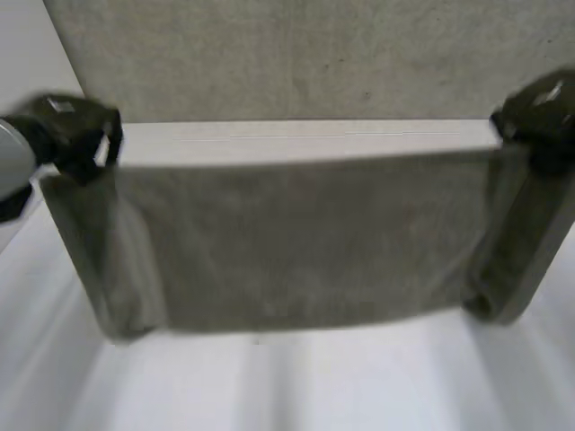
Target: Fold the laundry
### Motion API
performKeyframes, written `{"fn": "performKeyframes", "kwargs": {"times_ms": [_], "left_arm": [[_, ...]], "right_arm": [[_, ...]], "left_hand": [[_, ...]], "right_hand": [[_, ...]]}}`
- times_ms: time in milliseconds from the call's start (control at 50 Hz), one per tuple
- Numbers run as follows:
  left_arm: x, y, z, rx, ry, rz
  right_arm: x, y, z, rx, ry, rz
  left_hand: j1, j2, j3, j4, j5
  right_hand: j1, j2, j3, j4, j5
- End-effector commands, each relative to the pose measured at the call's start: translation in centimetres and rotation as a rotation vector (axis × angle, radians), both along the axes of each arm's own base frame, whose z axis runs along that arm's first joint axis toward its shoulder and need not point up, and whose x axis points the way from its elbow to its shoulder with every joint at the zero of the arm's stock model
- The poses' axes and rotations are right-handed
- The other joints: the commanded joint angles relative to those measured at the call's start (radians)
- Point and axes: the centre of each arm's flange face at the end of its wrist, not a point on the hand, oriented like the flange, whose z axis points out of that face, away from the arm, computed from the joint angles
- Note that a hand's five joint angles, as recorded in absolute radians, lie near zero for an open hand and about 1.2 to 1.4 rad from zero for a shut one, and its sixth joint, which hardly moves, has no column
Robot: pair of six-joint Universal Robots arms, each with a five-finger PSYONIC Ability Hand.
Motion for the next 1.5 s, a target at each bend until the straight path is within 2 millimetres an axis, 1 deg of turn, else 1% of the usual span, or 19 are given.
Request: {"fn": "performKeyframes", "kwargs": {"times_ms": [20,120,160,180,200,220,260,320,380,540,760,800,860,980,1080,1120,1200,1340,1500], "left_arm": [[-1.2,-3.7,-8.1,0.143,-0.145,-0.055],[-3.3,-6.3,-6.7,-0.022,-0.119,-0.08],[-4.3,-6.9,-4.7,-0.129,-0.095,-0.08],[-4.9,-7.6,-2.1,-0.254,-0.06,-0.06],[-5.4,-8.0,1.0,-0.396,-0.005,-0.02],[-5.4,-8.0,1.1,-0.397,-0.004,-0.02],[-5.0,-7.8,7.8,-0.679,0.155,0.086],[-4.5,-7.3,10.3,-0.791,0.232,0.126],[-4.3,-6.4,12.8,-0.917,0.335,0.132],[-4.8,-6.9,6.4,-0.73,0.268,0.099],[-5.0,-6.6,-8.4,-0.37,0.135,0.043],[-4.7,-5.7,-12.1,-0.276,0.098,0.03],[-4.4,-5.1,-13.6,-0.229,0.078,0.028],[-1.3,-1.4,-15.8,-0.033,-0.065,0.07],[1.2,3.8,-14.5,0.144,-0.205,0.059],[2.1,7.7,-13.0,0.222,-0.274,0.019],[2.2,10.1,-11.3,0.214,-0.306,-0.046],[0.8,7.9,-10.1,0.058,-0.249,-0.142],[-0.9,-1.2,-14.7,-0.035,-0.285,-0.036]], "right_arm": [[1.6,-2.6,-7.1,0.161,0.122,-0.006],[3.9,-5.5,-6.3,-0.023,0.087,0.011],[4.7,-7.6,-1.8,-0.293,0.012,-0.039],[4.7,-7.6,-1.7,-0.295,0.011,-0.04],[5.0,-8.3,1.4,-0.464,-0.061,-0.071],[5.0,-8.3,1.4,-0.465,-0.061,-0.071],[5.1,-8.2,7.1,-0.772,-0.233,-0.084],[4.4,-6.5,10.5,-0.975,-0.344,-0.068],[4.3,-5.6,11.0,-1.022,-0.358,-0.051],[5.1,-5.9,5.2,-0.788,-0.29,-0.013],[6.0,-6.8,-10.0,-0.309,-0.154,0.05],[6.0,-6.0,-14.2,-0.188,-0.115,0.074],[5.6,-5.1,-16.8,-0.103,-0.07,0.07],[4.6,-2.7,-17.2,0.016,0.039,0.084],[2.9,1.9,-14.5,0.196,0.153,0.105],[1.3,5.2,-12.9,0.336,0.232,0.126],[0.1,7.1,-11.2,0.386,0.295,0.151],[0.9,3.3,-10.6,0.158,0.238,0.116],[2.7,-2.4,-15.3,0.138,0.19,0.041]], "left_hand": [[0.22,0.179,0.18,0.179,0.192],[0.22,0.179,0.18,0.179,0.192],[0.22,0.179,0.18,0.179,0.192],[0.22,0.179,0.18,0.179,0.192],[0.22,0.179,0.18,0.179,0.192],[0.22,0.179,0.18,0.179,0.192],[0.22,0.179,0.18,0.179,0.192],[0.22,0.179,0.18,0.179,0.192],[0.22,0.179,0.18,0.179,0.192],[0.22,0.179,0.18,0.179,0.192],[0.22,0.179,0.18,0.179,0.192],[0.22,0.179,0.18,0.179,0.192],[0.22,0.179,0.18,0.179,0.192],[0.22,0.179,0.18,0.179,0.192],[0.22,0.179,0.18,0.179,0.192],[0.22,0.179,0.18,0.179,0.192],[0.22,0.179,0.18,0.179,0.192],[0.22,0.179,0.18,0.179,0.192],[0.22,0.179,0.18,0.179,0.192]], "right_hand": [[0.426,0.218,0.211,0.203,0.235],[0.426,0.218,0.211,0.203,0.235],[0.426,0.218,0.211,0.203,0.235],[0.426,0.218,0.211,0.203,0.235],[0.426,0.218,0.211,0.203,0.235],[0.426,0.218,0.211,0.203,0.235],[0.426,0.218,0.211,0.203,0.235],[0.426,0.218,0.211,0.203,0.235],[0.426,0.218,0.211,0.203,0.235],[0.426,0.218,0.211,0.203,0.235],[0.426,0.218,0.211,0.203,0.235],[0.426,0.218,0.211,0.203,0.235],[0.426,0.218,0.211,0.203,0.235],[0.426,0.218,0.211,0.203,0.235],[0.426,0.218,0.211,0.203,0.235],[0.426,0.218,0.211,0.203,0.235],[0.426,0.218,0.211,0.203,0.235],[0.426,0.218,0.211,0.203,0.235],[0.426,0.218,0.211,0.203,0.235]]}}
